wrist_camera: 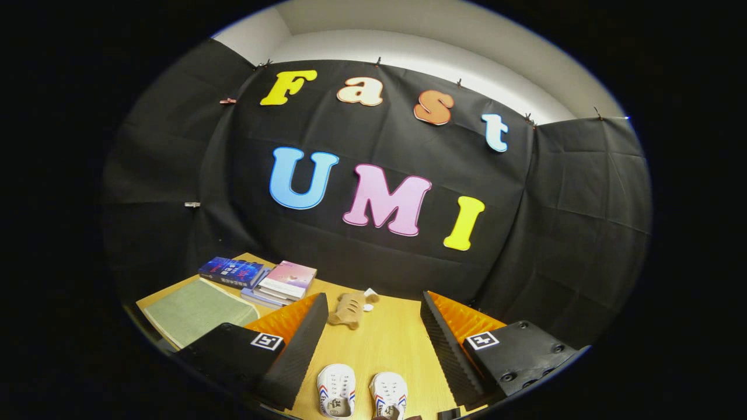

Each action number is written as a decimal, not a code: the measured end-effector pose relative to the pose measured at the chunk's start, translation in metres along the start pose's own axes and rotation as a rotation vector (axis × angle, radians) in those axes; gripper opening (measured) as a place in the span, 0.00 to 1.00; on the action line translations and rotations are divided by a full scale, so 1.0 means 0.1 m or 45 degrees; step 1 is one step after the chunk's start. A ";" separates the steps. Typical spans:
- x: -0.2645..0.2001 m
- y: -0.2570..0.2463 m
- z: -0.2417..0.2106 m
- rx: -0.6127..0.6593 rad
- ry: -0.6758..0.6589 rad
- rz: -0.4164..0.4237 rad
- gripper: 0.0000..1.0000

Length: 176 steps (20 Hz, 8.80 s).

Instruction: Open the storage box then place both shoes into the box .Put the left shoe in first, then the right shoe, with the right side of both shoes facing outward in a uniform manner.

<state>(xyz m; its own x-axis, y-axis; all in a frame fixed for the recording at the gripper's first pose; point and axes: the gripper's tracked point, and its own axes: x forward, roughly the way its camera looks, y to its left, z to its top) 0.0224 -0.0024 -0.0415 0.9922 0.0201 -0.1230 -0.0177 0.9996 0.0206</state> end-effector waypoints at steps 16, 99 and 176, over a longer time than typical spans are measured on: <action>0.11 1.87 -0.63 1.207 0.453 1.261 0.98; 0.36 0.36 -2.77 0.480 1.274 0.613 0.94; 0.64 4.35 -2.70 0.406 1.685 0.412 0.05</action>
<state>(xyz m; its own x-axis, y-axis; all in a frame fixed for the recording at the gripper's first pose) 0.0454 0.4389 -0.3083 0.0957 0.4270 -0.8991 -0.0147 0.9038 0.4277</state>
